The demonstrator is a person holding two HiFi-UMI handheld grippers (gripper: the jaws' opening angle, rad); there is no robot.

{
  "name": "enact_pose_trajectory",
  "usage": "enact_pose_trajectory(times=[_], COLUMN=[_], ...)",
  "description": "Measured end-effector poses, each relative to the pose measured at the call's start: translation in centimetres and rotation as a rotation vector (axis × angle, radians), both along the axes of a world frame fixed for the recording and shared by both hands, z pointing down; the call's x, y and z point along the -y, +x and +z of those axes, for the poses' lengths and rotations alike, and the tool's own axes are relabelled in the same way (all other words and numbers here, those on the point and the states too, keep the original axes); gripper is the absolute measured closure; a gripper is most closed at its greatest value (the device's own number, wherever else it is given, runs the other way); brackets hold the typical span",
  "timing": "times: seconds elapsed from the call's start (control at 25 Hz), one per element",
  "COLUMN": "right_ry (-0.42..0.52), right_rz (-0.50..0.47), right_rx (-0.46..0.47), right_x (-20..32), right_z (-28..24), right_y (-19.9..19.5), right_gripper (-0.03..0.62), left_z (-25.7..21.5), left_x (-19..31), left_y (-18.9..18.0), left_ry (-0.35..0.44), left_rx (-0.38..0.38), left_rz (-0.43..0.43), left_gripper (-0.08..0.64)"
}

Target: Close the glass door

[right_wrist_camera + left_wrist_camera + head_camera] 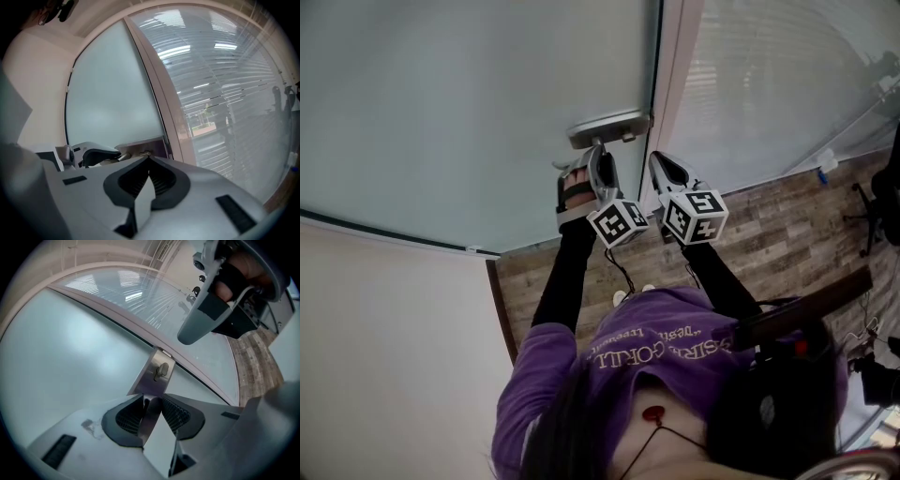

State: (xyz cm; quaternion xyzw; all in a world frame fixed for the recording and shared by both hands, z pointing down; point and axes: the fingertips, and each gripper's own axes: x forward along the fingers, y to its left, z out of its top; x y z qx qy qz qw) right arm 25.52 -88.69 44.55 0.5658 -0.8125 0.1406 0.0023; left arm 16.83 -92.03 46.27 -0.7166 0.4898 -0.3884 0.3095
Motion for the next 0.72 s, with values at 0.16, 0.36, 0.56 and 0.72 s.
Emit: enact_pose_trajectory(times=[0.16,0.36,0.56,0.72], right_ry=[0.002,-0.002,-0.003,-0.004], right_rz=[-0.002,0.001,0.01,0.021], right_rx=[0.005,0.012,0.018,0.022], right_x=[-0.07,-0.78,-0.56,-0.68], right_z=[-0.21,0.14,-0.19,-0.32], right_y=[0.0,0.26,0.46,0.68], right_gripper=[0.594,0.594,0.594,0.594], left_z=[-0.28,-0.21,-0.44,-0.74], left_x=[0.54,0.36,0.84,0.28], left_y=[0.2,0.44,0.45,0.38], left_ry=[-0.008,-0.022,-0.002,0.052], left_rx=[-0.006,-0.018,-0.012,-0.06], left_rz=[-0.009,-0.014,0.004,0.032], left_gripper=[0.448,0.445,0.445,0.445])
